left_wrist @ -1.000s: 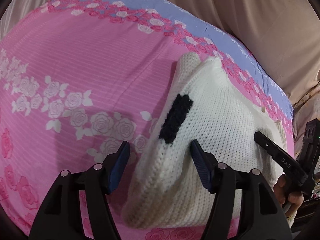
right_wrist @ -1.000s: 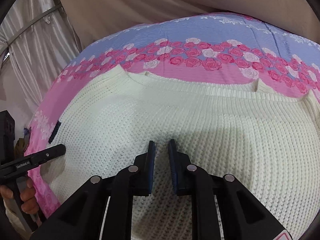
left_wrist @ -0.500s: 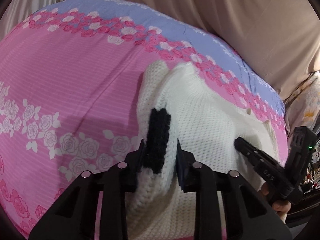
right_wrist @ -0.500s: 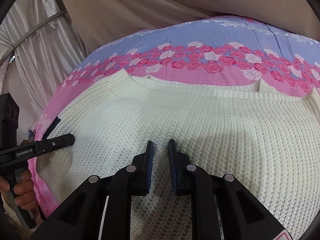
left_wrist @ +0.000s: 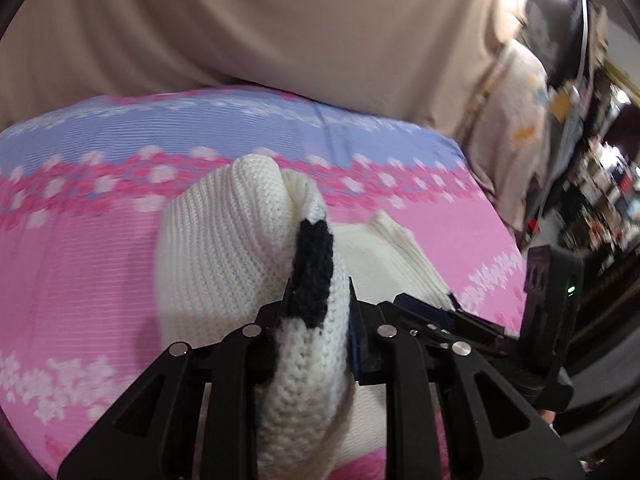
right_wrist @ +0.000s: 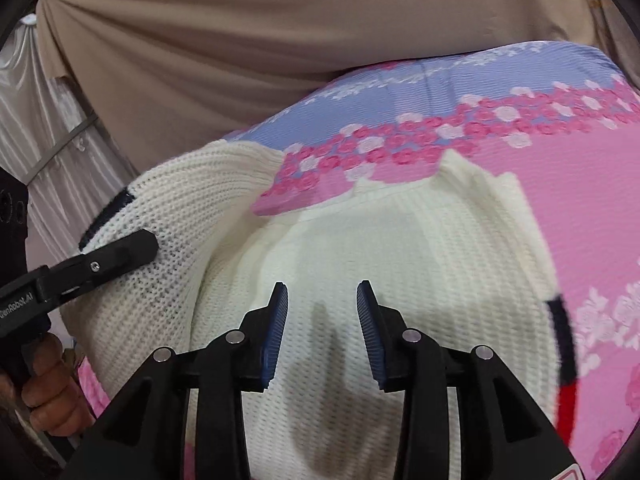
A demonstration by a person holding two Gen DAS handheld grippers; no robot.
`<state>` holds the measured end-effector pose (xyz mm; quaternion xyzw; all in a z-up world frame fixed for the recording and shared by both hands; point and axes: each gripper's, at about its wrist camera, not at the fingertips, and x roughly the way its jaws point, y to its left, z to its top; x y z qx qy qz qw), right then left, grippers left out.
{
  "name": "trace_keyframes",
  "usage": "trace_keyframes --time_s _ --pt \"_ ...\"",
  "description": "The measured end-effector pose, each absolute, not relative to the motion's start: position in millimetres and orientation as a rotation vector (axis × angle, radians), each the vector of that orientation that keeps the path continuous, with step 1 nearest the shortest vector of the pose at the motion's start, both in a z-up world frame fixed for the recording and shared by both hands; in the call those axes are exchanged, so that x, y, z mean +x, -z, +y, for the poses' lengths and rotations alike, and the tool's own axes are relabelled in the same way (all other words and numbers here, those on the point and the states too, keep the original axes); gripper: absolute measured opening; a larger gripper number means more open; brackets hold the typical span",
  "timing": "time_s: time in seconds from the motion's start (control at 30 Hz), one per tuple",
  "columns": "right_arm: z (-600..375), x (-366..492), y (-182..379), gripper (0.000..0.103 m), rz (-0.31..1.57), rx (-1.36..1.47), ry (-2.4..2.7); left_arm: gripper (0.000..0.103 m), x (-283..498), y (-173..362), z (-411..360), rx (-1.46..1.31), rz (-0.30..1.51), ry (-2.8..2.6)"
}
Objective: Fold small clothes
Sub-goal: 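Pinch the sweater edge with the left tool while the right tool pinches it too, then fold the pinched edge over the sweater with both tools and open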
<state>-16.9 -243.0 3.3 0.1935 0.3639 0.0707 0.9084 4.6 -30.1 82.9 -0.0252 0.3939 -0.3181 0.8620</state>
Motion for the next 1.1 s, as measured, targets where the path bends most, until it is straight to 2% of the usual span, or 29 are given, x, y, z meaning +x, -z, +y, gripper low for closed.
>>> trace_keyframes --time_s 0.2,0.3,0.37,0.4,0.47,0.53,0.73,0.97,1.0,1.07,1.1 --pt "-298 -46 3 0.041 0.747 0.507 -0.095 0.022 -2 -23 -114 0.077 0.969 0.731" --pt "-305 -43 3 0.044 0.759 0.52 -0.11 0.031 -10 -25 -121 0.096 0.937 0.724" --pt "-303 -38 -1 0.048 0.756 0.511 -0.133 0.048 -11 -36 -114 0.053 0.94 0.744" --pt "-300 -36 -5 0.051 0.752 0.504 -0.158 0.051 -12 -45 -105 0.027 0.929 0.742" --pt "-293 -32 -13 0.064 0.745 0.507 -0.216 0.065 -16 -62 -84 -0.002 0.887 0.706" --pt "-287 -26 -17 0.067 0.747 0.523 -0.274 0.07 -19 -76 -56 -0.027 0.852 0.654" --pt "-257 2 -7 0.074 0.873 0.535 -0.371 0.072 -19 -72 7 -0.062 0.887 0.486" --pt "-225 23 23 0.076 1.006 0.505 -0.368 0.072 -21 -43 24 -0.085 0.979 0.441" --pt "-223 24 23 0.072 0.998 0.499 -0.369 0.072 -20 -43 25 -0.091 0.98 0.439" --pt "-224 21 12 0.023 0.941 0.49 -0.389 0.072 -19 -46 26 -0.099 0.975 0.44" --pt "-229 16 2 0.023 0.886 0.525 -0.443 0.072 -20 -48 26 -0.098 0.967 0.446"
